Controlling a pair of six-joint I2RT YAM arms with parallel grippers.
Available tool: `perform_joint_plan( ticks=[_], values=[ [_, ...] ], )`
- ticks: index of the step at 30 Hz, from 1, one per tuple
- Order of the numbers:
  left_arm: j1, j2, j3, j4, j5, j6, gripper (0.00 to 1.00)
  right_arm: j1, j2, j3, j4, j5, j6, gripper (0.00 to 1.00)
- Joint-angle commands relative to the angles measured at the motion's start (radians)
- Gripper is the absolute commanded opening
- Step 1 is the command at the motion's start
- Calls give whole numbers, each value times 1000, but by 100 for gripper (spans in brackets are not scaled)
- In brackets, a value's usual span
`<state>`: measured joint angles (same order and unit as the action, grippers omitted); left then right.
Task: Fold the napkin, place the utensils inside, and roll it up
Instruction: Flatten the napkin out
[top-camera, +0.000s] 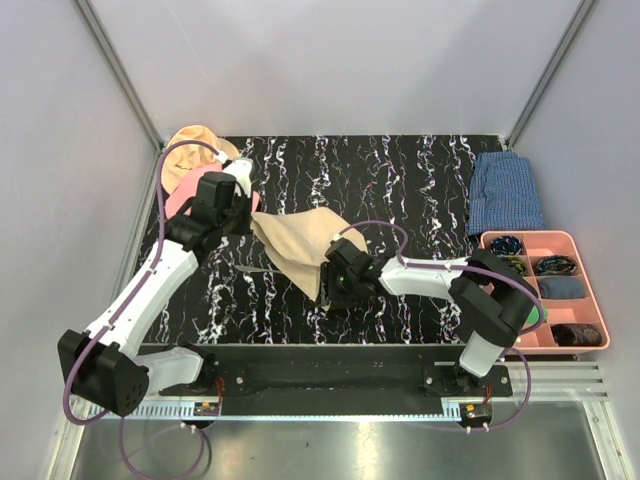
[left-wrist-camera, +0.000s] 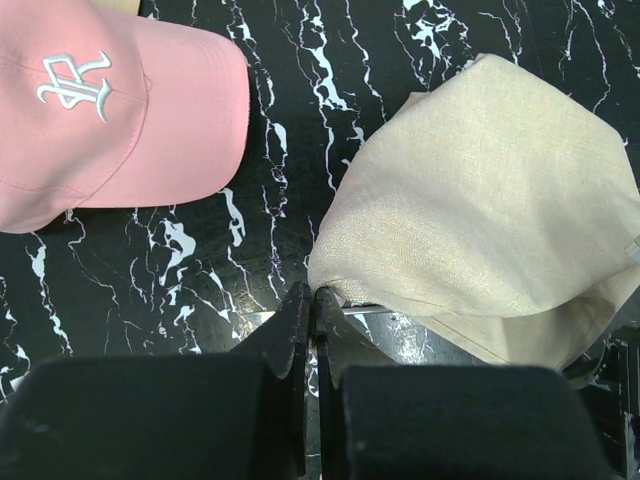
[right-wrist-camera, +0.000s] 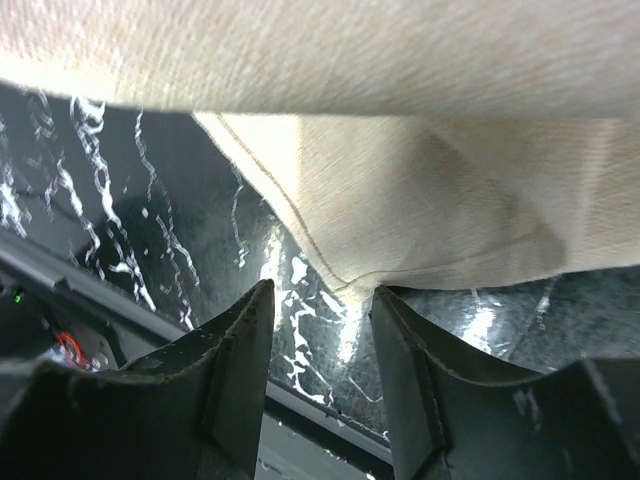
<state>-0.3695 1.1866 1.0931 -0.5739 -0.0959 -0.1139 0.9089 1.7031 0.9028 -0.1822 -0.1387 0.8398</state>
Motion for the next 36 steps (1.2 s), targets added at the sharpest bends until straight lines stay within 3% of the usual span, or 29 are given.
perform_joint_plan(
  ticks=[1, 18, 22, 23, 26, 32, 36],
  values=[
    [7, -21, 36, 49, 28, -6, 0, 10, 26, 39, -103, 120, 36, 52],
    [24, -39, 24, 66, 74, -23, 0, 61, 174, 176, -338, 255, 1, 43],
    [26, -42, 27, 66, 82, -30, 0, 62, 214, 188, -359, 266, -27, 29],
    [27, -41, 27, 66, 84, -32, 0, 62, 220, 189, -359, 263, -31, 18],
    [30, -36, 31, 66, 90, -47, 0, 62, 214, 196, -361, 260, -59, 0],
    [64, 4, 92, 59, 134, -131, 0, 64, -12, 168, -422, 272, -62, 0],
    [128, 96, 197, 65, 301, -245, 0, 64, -286, 212, -562, 400, -79, 0]
  ],
)
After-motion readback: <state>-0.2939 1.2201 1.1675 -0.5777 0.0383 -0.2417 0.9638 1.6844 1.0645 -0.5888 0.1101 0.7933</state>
